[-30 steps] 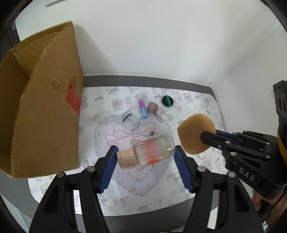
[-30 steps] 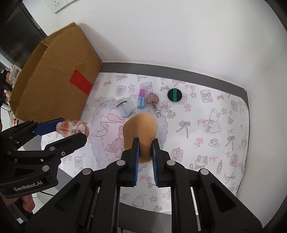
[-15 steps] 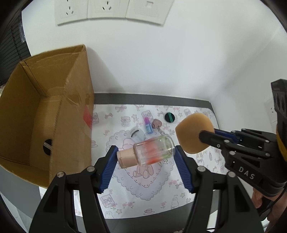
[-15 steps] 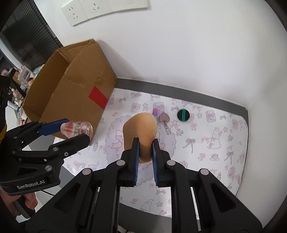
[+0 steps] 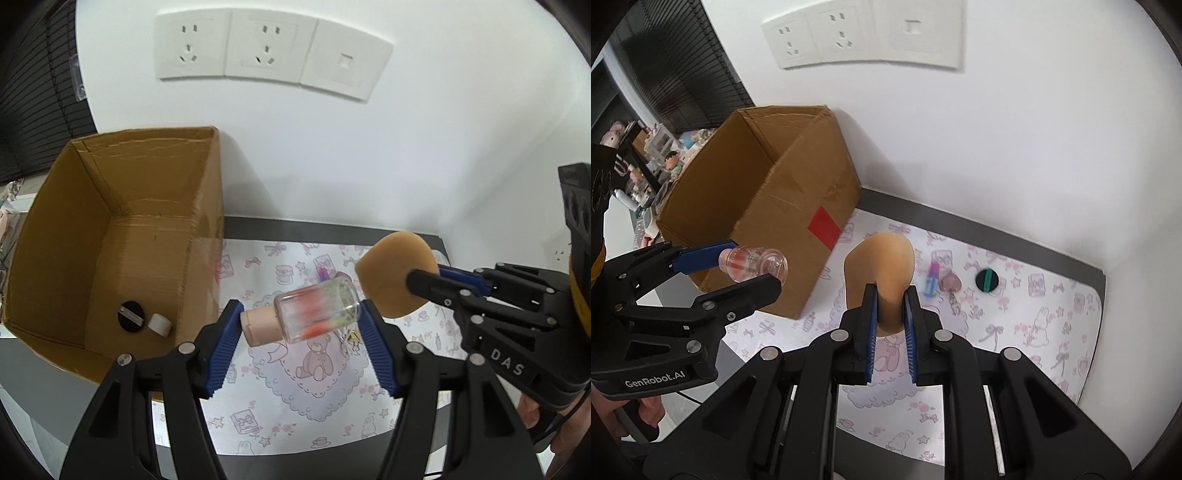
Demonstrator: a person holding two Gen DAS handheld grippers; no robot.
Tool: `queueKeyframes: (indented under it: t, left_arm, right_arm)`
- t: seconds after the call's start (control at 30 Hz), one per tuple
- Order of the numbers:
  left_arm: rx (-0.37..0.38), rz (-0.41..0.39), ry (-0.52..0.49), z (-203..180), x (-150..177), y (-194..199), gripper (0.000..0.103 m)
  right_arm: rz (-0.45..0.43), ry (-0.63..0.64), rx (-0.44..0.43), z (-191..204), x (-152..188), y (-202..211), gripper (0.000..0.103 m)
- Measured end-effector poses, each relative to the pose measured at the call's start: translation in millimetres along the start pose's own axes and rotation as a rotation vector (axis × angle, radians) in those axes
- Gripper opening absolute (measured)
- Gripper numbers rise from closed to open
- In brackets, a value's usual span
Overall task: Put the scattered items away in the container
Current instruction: 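Carry the orange sponge and perfume bottle over the box with both tools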
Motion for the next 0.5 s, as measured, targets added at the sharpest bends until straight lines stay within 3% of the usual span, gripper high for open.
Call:
queueKeyframes:
  t: [0.5]
  left_arm:
    - [-0.046, -0.042, 0.06, 45.8, -25.1, 22.6, 0.062]
  right_arm:
    - [-0.031, 0.076, -0.037, 41.9, -42.3, -0.5, 0.014]
Point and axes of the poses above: each gripper's, at about its wrist camera, not at the fingertips, and y roughly against the way its jaws point, z to its left, x to its underside, the point moved 9 cm from there along -y, roughly the way its jaws point, and after that the axes turned 4 degrees about y, right-handed, at the moved point
